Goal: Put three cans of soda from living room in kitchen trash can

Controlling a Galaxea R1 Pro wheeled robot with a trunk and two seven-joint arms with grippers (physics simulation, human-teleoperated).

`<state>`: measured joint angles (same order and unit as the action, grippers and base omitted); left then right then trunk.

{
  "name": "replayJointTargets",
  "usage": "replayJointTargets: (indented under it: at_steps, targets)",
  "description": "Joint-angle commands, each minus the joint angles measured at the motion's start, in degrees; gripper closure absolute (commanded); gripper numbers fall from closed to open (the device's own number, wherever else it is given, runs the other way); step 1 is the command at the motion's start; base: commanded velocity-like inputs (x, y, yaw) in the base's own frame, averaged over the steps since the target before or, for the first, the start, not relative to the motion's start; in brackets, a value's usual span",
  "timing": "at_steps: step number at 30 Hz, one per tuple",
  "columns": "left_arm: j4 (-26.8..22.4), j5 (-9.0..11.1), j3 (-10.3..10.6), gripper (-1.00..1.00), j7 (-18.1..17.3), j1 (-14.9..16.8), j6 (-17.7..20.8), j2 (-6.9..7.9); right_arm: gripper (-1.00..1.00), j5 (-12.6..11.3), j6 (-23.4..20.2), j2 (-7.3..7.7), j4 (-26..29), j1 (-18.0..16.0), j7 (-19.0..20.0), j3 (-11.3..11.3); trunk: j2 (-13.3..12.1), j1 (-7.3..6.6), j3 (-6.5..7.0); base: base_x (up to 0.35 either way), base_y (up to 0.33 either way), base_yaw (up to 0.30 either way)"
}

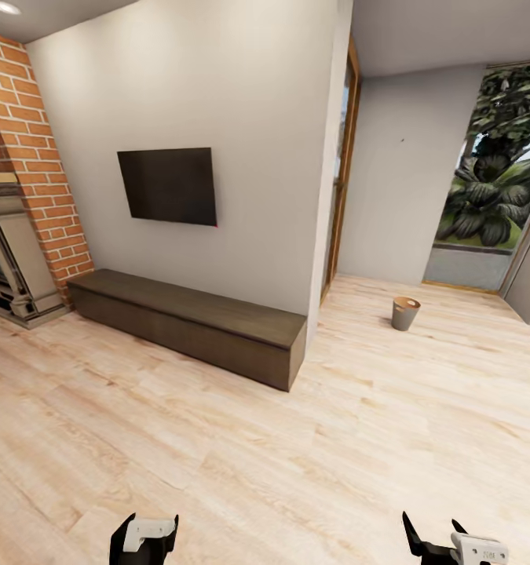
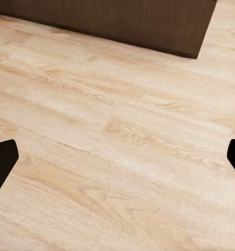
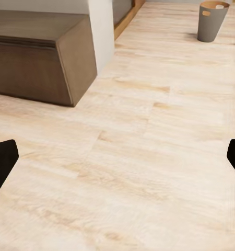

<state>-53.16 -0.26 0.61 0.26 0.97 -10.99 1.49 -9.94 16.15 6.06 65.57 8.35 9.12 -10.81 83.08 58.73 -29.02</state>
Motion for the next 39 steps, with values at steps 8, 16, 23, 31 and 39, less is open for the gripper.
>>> replayJointTargets:
  at_steps: [8,16,23,31,39]
  targets:
    - [0.0,0.0,0.0,-1.00,0.0,0.0,0.0,0.00,-1.00,0.0,0.0,0.00,0.0,0.0,0.0,0.0,0.0,0.00,0.00,0.094,-0.274,-0.099]
    - [0.1,0.0,0.0,-1.00,0.0,0.0,0.0,0.00,-1.00,0.0,-0.1,0.00,-0.1,0.0,0.0,0.0,0.0,0.00,0.00,0.094,-0.274,-0.157]
    - [0.1,0.0,-0.1,-1.00,0.0,0.0,0.0,0.00,-1.00,0.0,-0.1,0.00,-0.1,0.0,-0.1,0.0,0.0,0.00,0.00,0.107,-0.270,-0.182]
    - [0.1,0.0,-0.2,-1.00,-0.1,0.0,0.0,0.00,-1.00,0.0,-0.1,0.00,-0.1,0.0,0.0,0.0,0.0,0.00,0.00,0.187,-0.170,-0.151]
    - [0.1,-0.1,-0.3,-1.00,-0.1,0.0,0.0,0.00,-1.00,0.0,0.0,-0.03,-0.1,0.0,0.0,0.1,0.0,0.00,0.00,0.246,-0.024,-0.024]
